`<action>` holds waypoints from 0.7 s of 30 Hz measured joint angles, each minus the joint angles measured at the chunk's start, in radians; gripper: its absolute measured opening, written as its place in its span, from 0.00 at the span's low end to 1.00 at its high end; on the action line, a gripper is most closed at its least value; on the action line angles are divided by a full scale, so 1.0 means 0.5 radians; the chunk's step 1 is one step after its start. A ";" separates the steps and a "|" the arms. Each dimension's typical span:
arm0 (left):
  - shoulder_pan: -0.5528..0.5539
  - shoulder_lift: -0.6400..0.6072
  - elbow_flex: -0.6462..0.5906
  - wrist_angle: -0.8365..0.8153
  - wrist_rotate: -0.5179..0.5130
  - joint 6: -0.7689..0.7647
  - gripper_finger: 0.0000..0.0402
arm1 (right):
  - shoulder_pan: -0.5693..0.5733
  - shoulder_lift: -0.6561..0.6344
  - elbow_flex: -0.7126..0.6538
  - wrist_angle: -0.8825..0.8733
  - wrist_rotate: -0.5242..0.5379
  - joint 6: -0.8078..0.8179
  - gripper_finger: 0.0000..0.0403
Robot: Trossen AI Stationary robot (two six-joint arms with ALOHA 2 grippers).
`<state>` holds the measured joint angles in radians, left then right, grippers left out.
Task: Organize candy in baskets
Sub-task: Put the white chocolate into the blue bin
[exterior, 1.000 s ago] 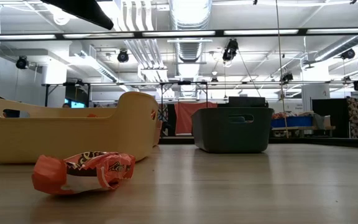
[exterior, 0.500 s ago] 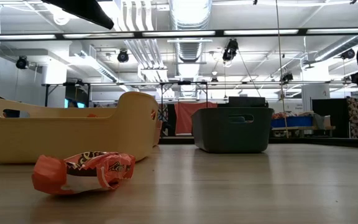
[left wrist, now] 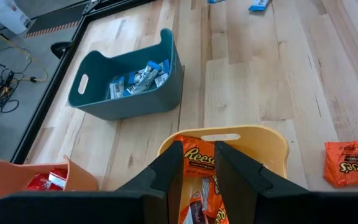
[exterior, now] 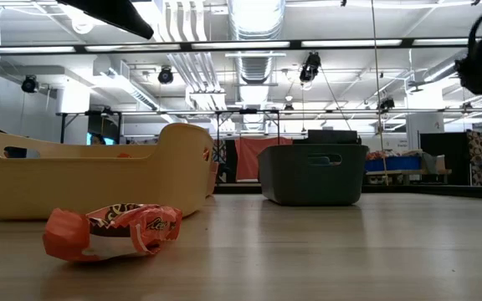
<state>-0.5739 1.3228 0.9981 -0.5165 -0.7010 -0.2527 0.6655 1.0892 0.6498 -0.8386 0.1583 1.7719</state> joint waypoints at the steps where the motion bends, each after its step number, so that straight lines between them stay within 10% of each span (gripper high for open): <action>1: 0.000 -0.001 0.000 0.000 0.000 0.000 0.19 | 0.000 -0.036 0.000 0.022 0.059 -0.026 0.07; 10: 0.001 -0.001 0.000 0.000 -0.102 0.002 0.19 | -0.012 -0.284 0.000 0.453 0.864 -0.460 0.06; 21: 0.010 -0.001 0.000 0.013 -0.174 -0.010 0.19 | -0.357 -0.246 0.002 1.241 1.670 -1.767 0.06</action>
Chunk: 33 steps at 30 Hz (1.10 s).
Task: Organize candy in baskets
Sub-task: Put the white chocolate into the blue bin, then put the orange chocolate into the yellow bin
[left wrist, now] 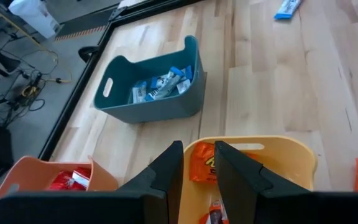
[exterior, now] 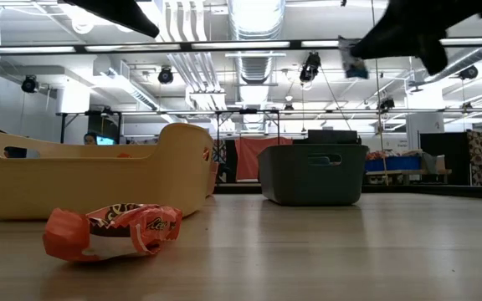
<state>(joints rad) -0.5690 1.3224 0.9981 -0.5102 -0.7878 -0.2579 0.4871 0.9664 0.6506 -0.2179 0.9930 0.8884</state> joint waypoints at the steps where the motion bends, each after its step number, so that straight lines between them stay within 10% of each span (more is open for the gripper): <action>1: 0.000 0.000 0.000 0.002 0.000 -0.006 0.19 | -0.043 0.024 0.000 0.065 0.015 -0.122 0.06; 33: 0.003 0.000 0.000 0.002 -0.051 -0.132 0.19 | -0.557 0.557 0.197 0.312 -0.356 -0.543 0.36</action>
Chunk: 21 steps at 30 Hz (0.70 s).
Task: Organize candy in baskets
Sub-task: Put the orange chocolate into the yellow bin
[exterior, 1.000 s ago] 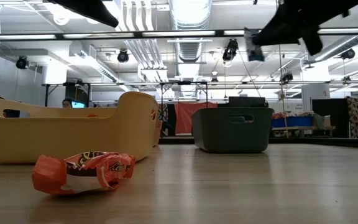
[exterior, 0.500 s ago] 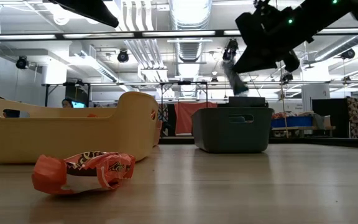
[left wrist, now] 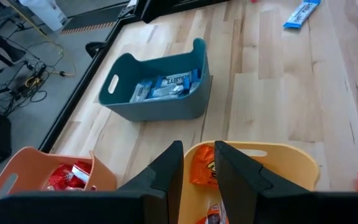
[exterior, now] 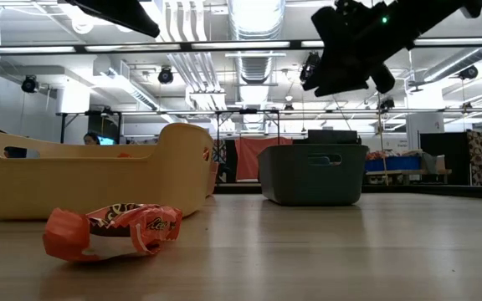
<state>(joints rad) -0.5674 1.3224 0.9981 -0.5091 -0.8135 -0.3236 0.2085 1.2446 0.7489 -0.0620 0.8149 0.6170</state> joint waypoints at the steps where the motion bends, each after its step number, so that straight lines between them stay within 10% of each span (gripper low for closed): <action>1: 0.000 0.000 0.000 0.000 0.001 -0.001 0.19 | 0.000 -0.007 0.012 -0.008 -0.039 0.000 0.37; 13: 0.000 0.000 0.000 0.115 0.420 -0.012 0.19 | 0.027 -0.042 0.292 -0.366 -0.745 -0.055 0.38; 21: -0.057 0.033 0.000 0.245 0.566 -0.013 0.19 | 0.259 -0.035 0.641 -1.002 -0.800 0.011 0.34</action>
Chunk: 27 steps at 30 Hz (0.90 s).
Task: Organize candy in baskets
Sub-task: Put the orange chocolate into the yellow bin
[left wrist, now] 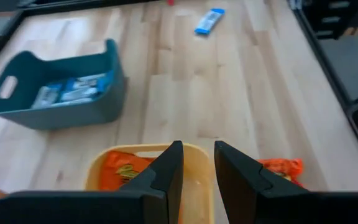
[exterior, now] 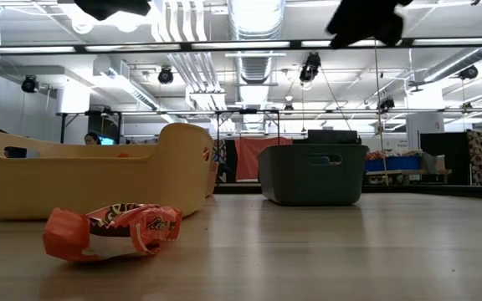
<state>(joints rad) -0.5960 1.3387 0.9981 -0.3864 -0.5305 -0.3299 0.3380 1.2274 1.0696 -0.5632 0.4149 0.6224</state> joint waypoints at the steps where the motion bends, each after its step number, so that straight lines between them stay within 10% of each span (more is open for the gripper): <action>1: -0.015 0.021 0.000 0.016 0.007 0.000 0.19 | 0.038 0.000 0.037 -0.081 -0.001 0.028 0.34; 27: -0.372 0.876 0.573 -0.095 0.148 -0.069 0.19 | 0.650 0.094 0.177 -0.375 -0.208 0.621 0.31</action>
<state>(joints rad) -0.7822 1.7766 1.2847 -0.4340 -0.4564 -0.3645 0.6632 1.2746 1.1584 -0.7506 0.3111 0.9331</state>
